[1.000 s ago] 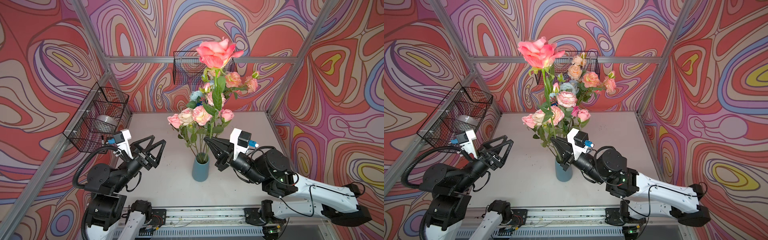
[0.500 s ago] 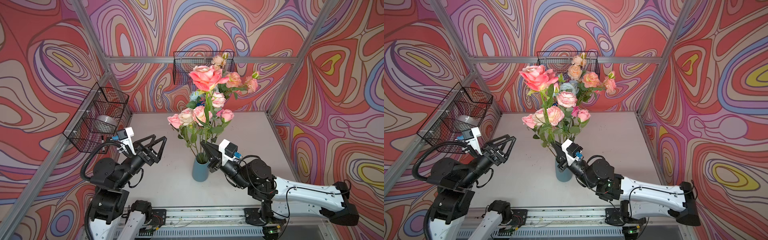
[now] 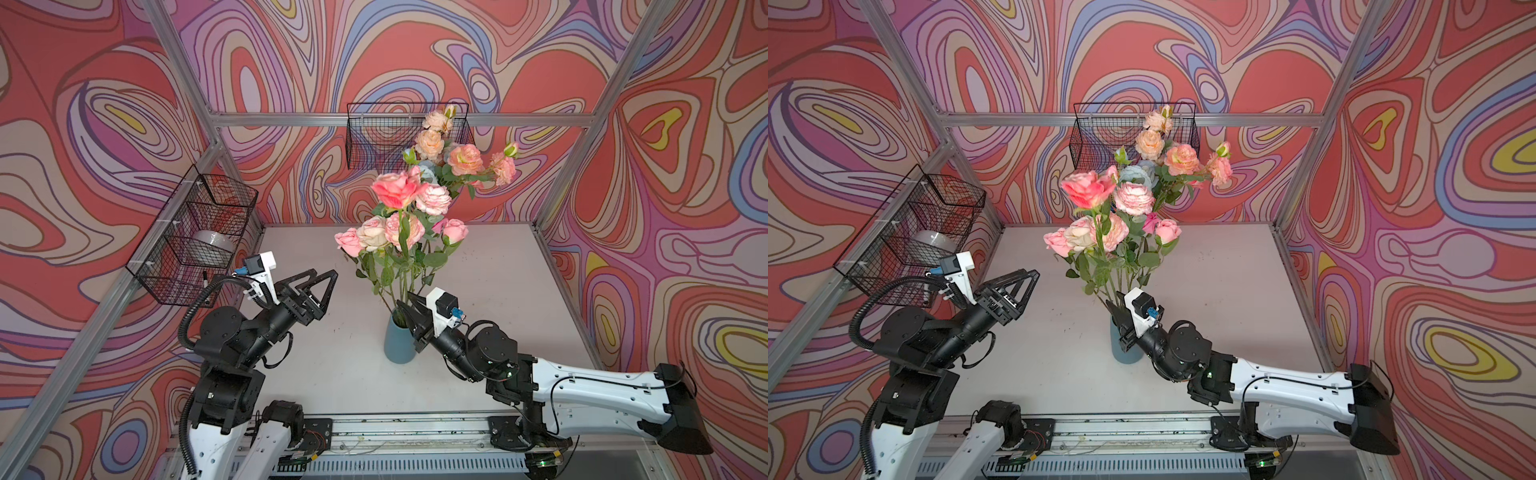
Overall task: Arrange flowers in a vase
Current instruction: Place the flower in the vase, then reset both arms
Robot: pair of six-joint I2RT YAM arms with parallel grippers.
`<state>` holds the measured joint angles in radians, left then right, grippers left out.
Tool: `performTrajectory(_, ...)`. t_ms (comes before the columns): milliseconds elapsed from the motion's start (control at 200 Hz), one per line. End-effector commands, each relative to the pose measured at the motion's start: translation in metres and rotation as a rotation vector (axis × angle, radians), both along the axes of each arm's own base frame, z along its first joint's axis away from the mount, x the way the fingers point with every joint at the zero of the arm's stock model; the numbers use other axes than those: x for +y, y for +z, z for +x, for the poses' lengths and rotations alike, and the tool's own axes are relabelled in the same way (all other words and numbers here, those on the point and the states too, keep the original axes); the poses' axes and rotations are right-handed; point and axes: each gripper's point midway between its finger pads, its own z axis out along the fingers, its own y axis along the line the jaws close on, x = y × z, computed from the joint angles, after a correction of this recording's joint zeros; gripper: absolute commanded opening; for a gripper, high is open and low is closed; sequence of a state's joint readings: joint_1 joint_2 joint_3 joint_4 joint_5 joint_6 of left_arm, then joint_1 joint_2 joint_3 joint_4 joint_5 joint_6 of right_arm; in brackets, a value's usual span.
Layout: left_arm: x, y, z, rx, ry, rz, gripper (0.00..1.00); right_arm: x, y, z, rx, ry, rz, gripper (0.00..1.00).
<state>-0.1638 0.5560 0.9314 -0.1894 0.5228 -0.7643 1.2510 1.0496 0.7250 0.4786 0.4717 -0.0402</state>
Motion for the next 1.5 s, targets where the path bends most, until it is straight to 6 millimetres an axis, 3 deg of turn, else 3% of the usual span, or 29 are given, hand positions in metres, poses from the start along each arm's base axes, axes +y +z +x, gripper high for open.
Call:
performTrajectory(0,-0.002,0.002,0.002,-0.017,-0.010,-0.013,1.00,-0.018,-0.006,-0.003,0.098,-0.002,0.059,0.50)
performTrajectory(110,0.001,-0.008,0.008,0.013,0.017,-0.011,1.00,-0.028,-0.018,-0.004,0.165,-0.011,0.058,0.55)
performTrajectory(145,0.003,-0.011,0.010,0.024,0.033,-0.010,1.00,-0.033,-0.022,-0.005,0.187,-0.014,0.066,0.64)
performTrajectory(270,0.013,-0.022,0.015,0.037,0.098,0.001,1.00,-0.052,-0.031,-0.008,0.247,-0.038,0.090,0.74)
performTrajectory(426,0.041,-0.048,0.027,0.106,0.280,0.038,1.00,-0.095,-0.045,0.002,0.303,-0.205,0.103,0.76)
performTrajectory(551,0.068,-0.074,0.033,0.192,0.445,0.088,1.00,-0.129,-0.054,0.011,0.322,-0.356,0.125,0.85)
performTrajectory(691,0.099,-0.099,0.041,0.286,0.627,0.098,1.00,-0.140,-0.057,0.016,0.325,-0.446,0.086,0.90)
performTrajectory(806,0.107,-0.098,0.048,0.257,0.681,0.126,1.00,-0.146,-0.060,0.021,0.327,-0.521,0.045,0.98)
performTrajectory(856,0.108,-0.102,0.056,0.238,0.690,0.164,1.00,-0.145,-0.062,0.023,0.319,-0.538,0.018,0.98)
performTrajectory(971,0.121,-0.135,0.084,0.356,0.776,0.243,1.00,-0.154,-0.070,0.039,0.351,-0.613,-0.018,0.98)
performTrajectory(1031,0.127,-0.154,0.101,0.417,0.807,0.307,1.00,-0.161,-0.073,0.053,0.384,-0.629,-0.013,0.98)
performTrajectory(1131,0.142,-0.166,0.132,0.428,0.889,0.412,1.00,-0.181,-0.082,0.079,0.448,-0.683,0.008,0.98)
performTrajectory(1262,0.148,-0.202,0.170,0.461,0.856,0.593,1.00,-0.202,-0.096,0.110,0.548,-0.759,0.007,0.98)
performTrajectory(1382,0.155,-0.235,0.186,0.466,0.838,0.791,1.00,-0.209,-0.097,0.124,0.552,-0.818,-0.034,0.98)
performTrajectory(1492,0.158,-0.270,0.184,0.453,0.822,0.893,1.00,-0.217,-0.087,0.127,0.493,-0.845,-0.001,0.98)
